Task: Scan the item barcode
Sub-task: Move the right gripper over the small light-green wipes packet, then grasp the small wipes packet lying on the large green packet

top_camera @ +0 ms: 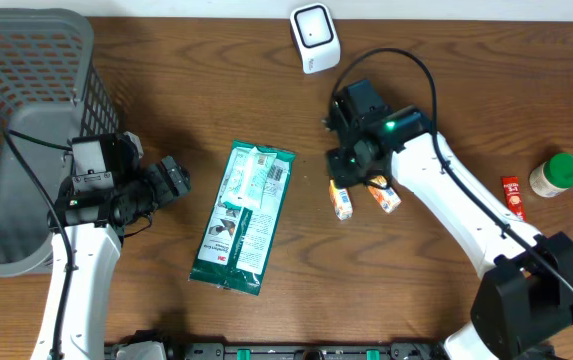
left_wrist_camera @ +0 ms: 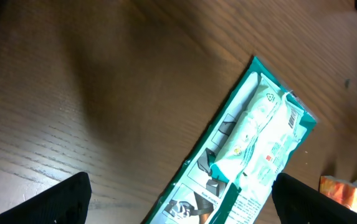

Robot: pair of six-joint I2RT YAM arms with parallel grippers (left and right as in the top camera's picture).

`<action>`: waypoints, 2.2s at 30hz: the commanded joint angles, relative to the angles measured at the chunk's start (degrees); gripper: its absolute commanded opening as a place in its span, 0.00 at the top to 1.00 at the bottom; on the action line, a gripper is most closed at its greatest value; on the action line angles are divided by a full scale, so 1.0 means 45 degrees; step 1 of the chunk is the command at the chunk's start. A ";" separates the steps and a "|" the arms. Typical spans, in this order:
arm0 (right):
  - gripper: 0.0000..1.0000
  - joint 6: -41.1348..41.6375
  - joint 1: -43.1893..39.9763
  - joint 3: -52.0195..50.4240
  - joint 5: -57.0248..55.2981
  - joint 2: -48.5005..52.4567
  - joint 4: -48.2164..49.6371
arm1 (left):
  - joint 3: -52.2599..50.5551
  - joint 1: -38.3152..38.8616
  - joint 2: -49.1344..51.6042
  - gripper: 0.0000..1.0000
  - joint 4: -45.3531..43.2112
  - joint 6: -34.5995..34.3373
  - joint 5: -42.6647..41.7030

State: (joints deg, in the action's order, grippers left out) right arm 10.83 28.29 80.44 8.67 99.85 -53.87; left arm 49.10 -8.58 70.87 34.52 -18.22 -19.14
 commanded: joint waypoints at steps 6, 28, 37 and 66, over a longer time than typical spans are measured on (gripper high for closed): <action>0.50 0.2701 0.1481 -0.0083 0.1749 0.0559 0.2662 | 0.0078 -0.0117 0.0049 0.07 0.0029 -0.0160 0.0180; 0.77 0.7616 0.3570 -0.0083 0.0709 0.4085 0.5693 | 0.0078 -0.0117 0.0049 0.07 0.0029 -0.0160 0.0180; 0.99 0.6591 0.3298 -0.0078 0.0097 0.4012 0.5731 | 0.0078 -0.0117 0.0049 0.07 0.0034 -0.0160 0.0180; 0.30 0.4639 0.3065 -0.0083 0.0131 0.2662 0.4566 | 0.0078 -0.0117 0.0049 0.07 0.0034 -0.0160 0.0180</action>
State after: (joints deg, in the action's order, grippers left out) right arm 25.43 39.64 80.18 9.15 109.62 -34.81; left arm 49.10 -8.58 70.87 34.52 -18.22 -19.11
